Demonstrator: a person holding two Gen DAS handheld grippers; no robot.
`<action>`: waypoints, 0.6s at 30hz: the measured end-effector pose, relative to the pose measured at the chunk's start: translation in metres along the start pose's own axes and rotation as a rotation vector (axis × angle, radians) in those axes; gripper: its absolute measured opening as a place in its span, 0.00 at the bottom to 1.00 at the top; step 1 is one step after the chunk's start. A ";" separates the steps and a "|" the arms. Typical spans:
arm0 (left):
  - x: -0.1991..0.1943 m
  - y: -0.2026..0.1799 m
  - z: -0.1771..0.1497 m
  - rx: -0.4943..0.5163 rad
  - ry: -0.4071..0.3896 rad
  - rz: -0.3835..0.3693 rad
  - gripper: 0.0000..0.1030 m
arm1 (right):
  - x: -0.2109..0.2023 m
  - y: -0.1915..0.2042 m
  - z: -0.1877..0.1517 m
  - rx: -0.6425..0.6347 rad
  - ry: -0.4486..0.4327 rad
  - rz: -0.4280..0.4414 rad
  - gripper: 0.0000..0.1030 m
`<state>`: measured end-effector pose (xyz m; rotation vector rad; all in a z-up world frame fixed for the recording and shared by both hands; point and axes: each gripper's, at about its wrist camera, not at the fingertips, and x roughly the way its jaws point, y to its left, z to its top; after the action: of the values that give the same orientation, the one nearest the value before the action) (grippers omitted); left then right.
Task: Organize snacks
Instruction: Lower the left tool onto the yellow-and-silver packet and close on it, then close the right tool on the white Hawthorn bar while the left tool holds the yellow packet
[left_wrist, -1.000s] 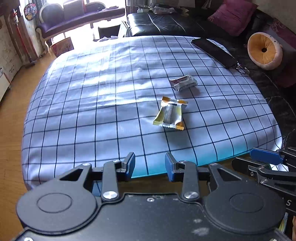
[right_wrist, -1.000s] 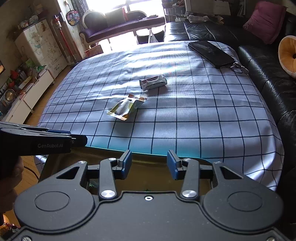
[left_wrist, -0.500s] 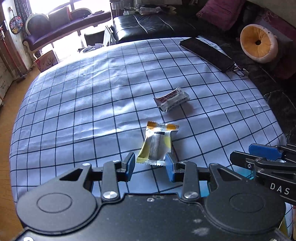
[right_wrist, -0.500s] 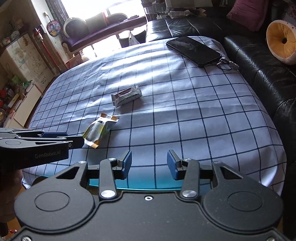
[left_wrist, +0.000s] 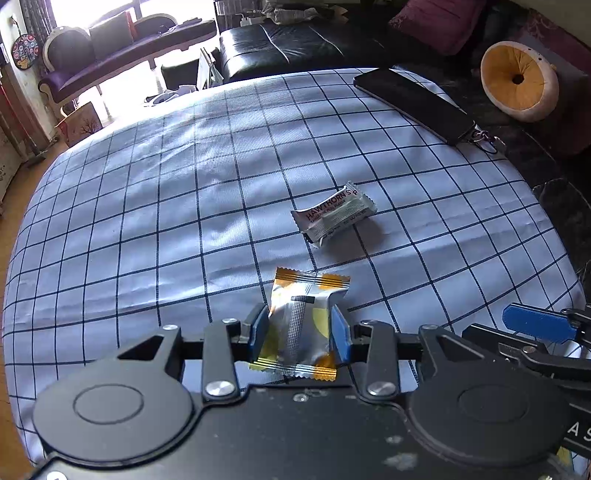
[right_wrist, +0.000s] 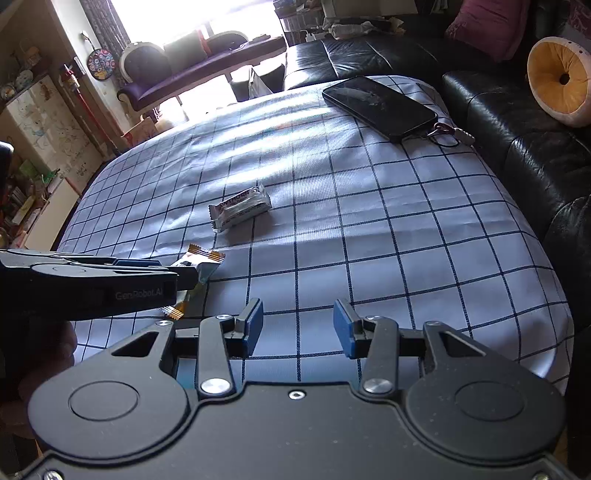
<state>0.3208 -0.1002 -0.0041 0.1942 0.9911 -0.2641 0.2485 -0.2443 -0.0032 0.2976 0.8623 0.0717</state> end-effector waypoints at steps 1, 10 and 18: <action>0.002 0.000 0.000 0.002 -0.001 0.003 0.39 | 0.001 0.000 0.000 0.000 0.002 -0.001 0.50; 0.018 0.001 -0.001 0.001 0.018 0.006 0.44 | 0.008 -0.004 -0.004 0.023 0.023 -0.001 0.50; 0.019 0.019 0.005 -0.039 -0.001 0.028 0.44 | 0.010 -0.004 -0.007 0.026 0.035 0.001 0.50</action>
<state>0.3402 -0.0865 -0.0170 0.1723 0.9906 -0.2187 0.2495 -0.2453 -0.0157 0.3218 0.8980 0.0670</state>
